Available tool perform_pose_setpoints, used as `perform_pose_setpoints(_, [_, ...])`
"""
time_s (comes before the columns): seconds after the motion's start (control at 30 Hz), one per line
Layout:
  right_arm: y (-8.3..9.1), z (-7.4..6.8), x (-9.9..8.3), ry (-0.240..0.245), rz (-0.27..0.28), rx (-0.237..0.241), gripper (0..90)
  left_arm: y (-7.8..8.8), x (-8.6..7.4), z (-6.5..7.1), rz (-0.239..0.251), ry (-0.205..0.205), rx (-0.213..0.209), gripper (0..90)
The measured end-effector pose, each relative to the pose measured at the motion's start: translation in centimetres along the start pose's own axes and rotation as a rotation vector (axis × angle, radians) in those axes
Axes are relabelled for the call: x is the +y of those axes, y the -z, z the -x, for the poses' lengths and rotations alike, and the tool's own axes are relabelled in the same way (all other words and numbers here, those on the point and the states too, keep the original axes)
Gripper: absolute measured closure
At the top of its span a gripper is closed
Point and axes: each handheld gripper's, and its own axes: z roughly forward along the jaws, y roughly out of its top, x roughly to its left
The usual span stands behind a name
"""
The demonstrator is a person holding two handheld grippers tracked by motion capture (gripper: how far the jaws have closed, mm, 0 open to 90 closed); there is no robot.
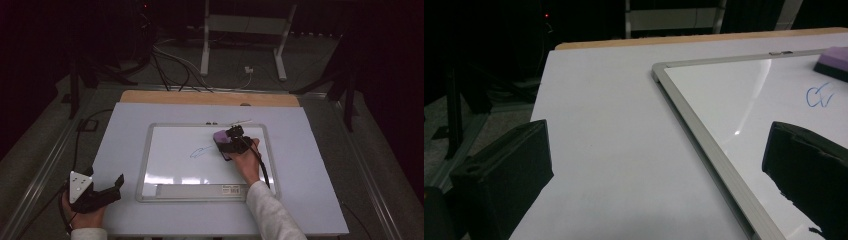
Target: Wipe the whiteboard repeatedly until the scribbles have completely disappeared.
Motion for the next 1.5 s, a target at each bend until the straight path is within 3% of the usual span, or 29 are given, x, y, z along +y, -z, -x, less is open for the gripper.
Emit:
perform_pose_setpoints(0.13, [-0.1,-1.7,-0.1,0.089,-0.015,0.067,41.5,0.0,0.0,-0.1,-0.001,0.003,0.0,0.5])
perform_pose_setpoints(0.23, [-0.1,-1.3,-0.1,0.084,-0.018,0.104,41.5,0.1,0.0,-0.1,0.0,0.003,0.001,0.5])
perform_pose_setpoints(0.3, [-0.1,-1.0,0.0,0.079,-0.009,0.055,41.5,0.0,0.0,-0.1,0.002,0.005,0.001,0.5])
perform_pose_setpoints(0.4, [-0.2,0.0,0.3,0.008,0.005,-0.018,41.5,0.0,0.0,-0.1,0.002,0.006,0.001,0.5])
perform_pose_setpoints(0.47, [-0.3,0.3,0.4,-0.044,0.006,-0.031,41.5,0.0,0.0,-0.1,-0.001,0.003,-0.001,0.5])
perform_pose_setpoints(0.53, [-0.3,-0.3,0.6,-0.019,-0.002,-0.056,41.5,0.0,0.0,-0.1,-0.003,0.0,-0.002,0.5])
perform_pose_setpoints(0.67, [-0.8,-2.5,0.7,0.043,-0.012,0.024,41.6,-0.1,0.0,0.0,-0.006,-0.004,-0.003,0.5])
perform_pose_setpoints(0.77, [-1.1,-4.5,0.6,0.118,-0.016,0.076,41.6,0.0,0.0,0.0,-0.002,-0.001,-0.002,0.5])
perform_pose_setpoints(0.9, [-1.2,-4.9,0.6,0.144,-0.028,0.119,41.6,0.0,0.0,-0.2,0.0,0.004,-0.001,0.5])
perform_pose_setpoints(0.97, [-1.1,-4.4,0.7,0.133,-0.019,0.069,41.6,0.0,0.0,-0.2,0.001,0.004,0.0,0.5])
perform_pose_setpoints(1.03, [-1.1,-3.5,0.9,0.087,-0.011,0.016,41.6,0.0,0.0,-0.2,0.001,0.006,0.0,0.5])
perform_pose_setpoints(1.1, [-1.1,-2.9,1.0,0.05,-0.008,0.007,41.6,0.0,0.0,-0.1,-0.001,0.002,-0.002,0.5])
perform_pose_setpoints(1.17, [-1.1,-3.4,1.0,0.07,-0.007,-0.015,41.6,-0.1,0.0,-0.1,-0.004,-0.001,-0.002,0.5])
perform_pose_setpoints(1.3, [-1.2,-4.9,0.6,0.102,-0.015,0.064,41.6,-0.1,0.0,0.0,-0.004,-0.005,-0.004,0.5])
perform_pose_setpoints(1.5, [-1.2,-7.6,0.2,0.214,-0.035,0.154,41.6,-0.1,0.0,0.0,-0.005,-0.003,-0.003,0.5])
